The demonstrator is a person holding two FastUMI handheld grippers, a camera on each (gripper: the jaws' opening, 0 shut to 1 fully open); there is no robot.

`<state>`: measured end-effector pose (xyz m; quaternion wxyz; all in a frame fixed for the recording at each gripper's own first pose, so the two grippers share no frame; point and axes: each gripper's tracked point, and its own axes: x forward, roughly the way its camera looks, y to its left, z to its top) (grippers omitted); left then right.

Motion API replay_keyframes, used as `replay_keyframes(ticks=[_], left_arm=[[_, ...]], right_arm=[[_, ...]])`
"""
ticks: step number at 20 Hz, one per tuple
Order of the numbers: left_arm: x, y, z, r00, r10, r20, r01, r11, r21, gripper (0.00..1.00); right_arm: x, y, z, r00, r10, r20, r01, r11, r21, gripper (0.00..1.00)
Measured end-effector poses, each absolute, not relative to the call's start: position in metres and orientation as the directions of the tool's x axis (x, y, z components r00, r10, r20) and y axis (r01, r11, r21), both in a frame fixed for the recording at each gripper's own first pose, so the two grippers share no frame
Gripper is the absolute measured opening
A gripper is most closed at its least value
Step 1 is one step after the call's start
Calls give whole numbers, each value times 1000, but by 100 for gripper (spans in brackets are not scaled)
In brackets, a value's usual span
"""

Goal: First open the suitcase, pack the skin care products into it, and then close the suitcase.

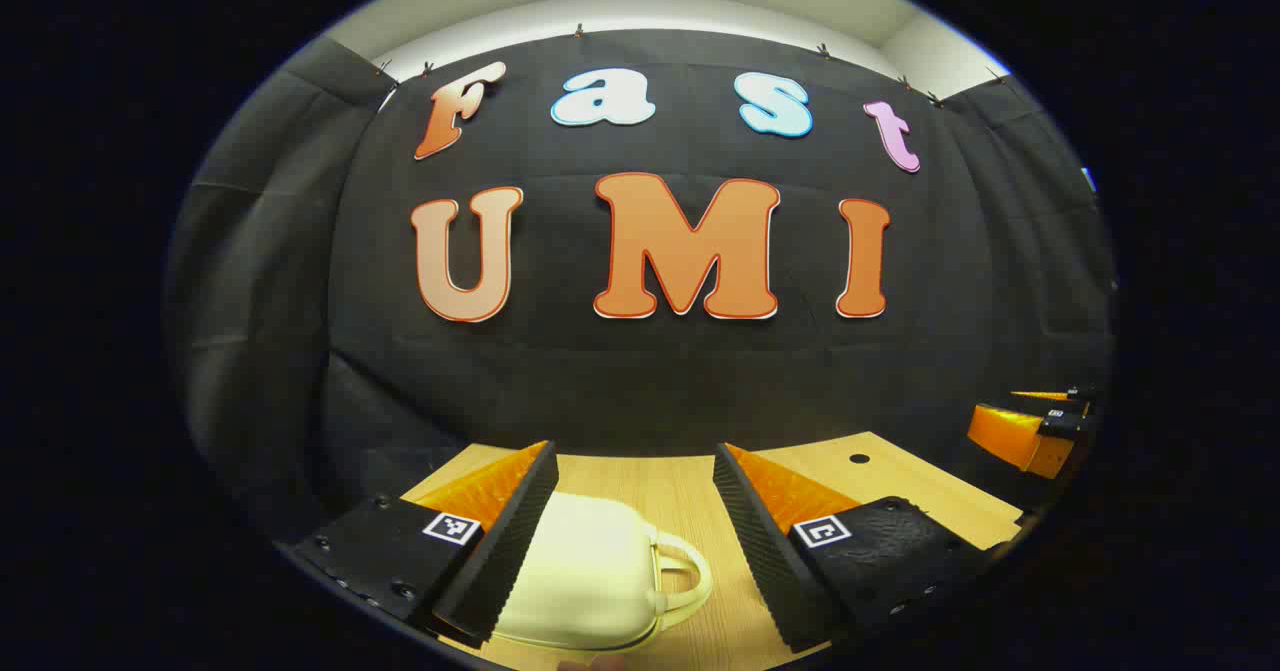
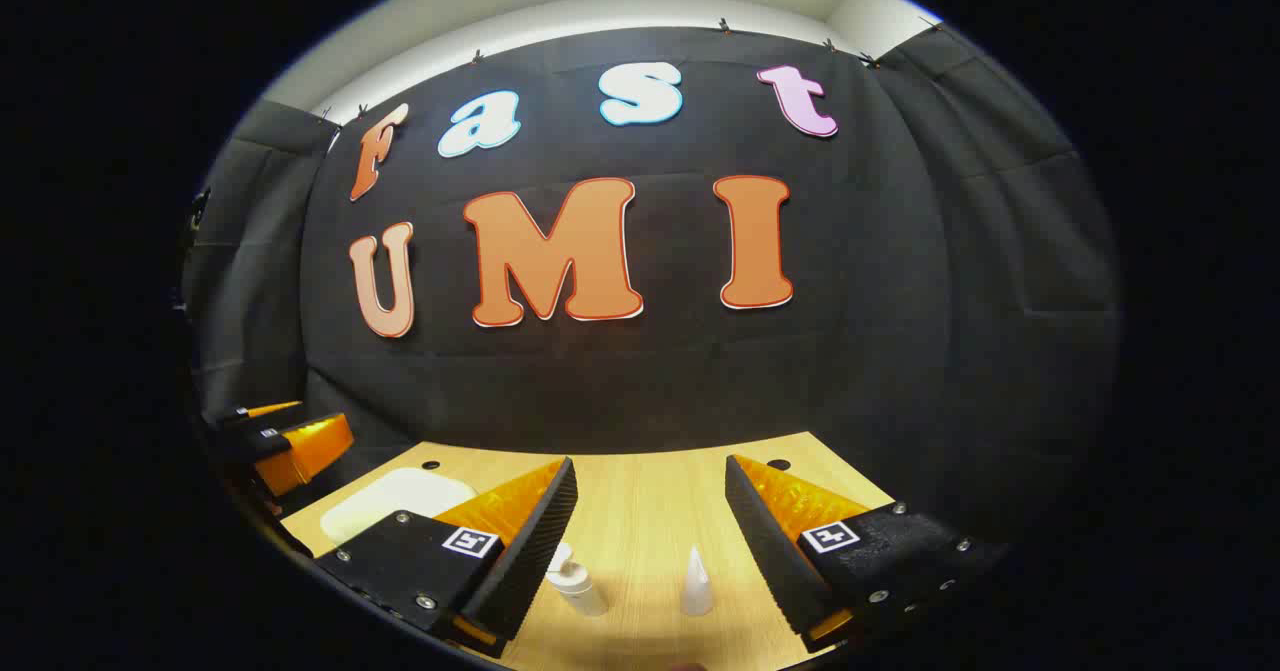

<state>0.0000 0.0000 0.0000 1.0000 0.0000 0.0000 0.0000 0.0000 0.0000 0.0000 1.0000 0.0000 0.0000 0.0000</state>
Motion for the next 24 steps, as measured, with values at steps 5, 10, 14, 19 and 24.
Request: replay_keyframes(ticks=[5, 10, 14, 19, 24], left_arm=[[-1, 0, 1, 999, 47, -18, -47, 999, 12, 98], [-11, -6, 3, 997, 72, 1, -72, 996, 43, 98], [-13, -15, 4, 999, 38, 8, -38, 998, 48, 95], [-15, -16, 4, 1000, 13, 14, -14, 997, 74, 97], [-12, -20, -4, 1000, 17, 4, -18, 966, 256, 100]], right_arm=[[-1, 0, -3, 999, 35, -24, -36, 999, -37, 95], [2, -5, 4, 1000, 23, 6, -23, 999, -49, 94], [-4, 0, 3, 1000, 26, -15, -26, 999, -32, 95], [-15, -6, -1, 1000, -4, -21, 3, 996, -85, 95], [-18, -18, -12, 999, -12, -43, 9, 996, -84, 95]])
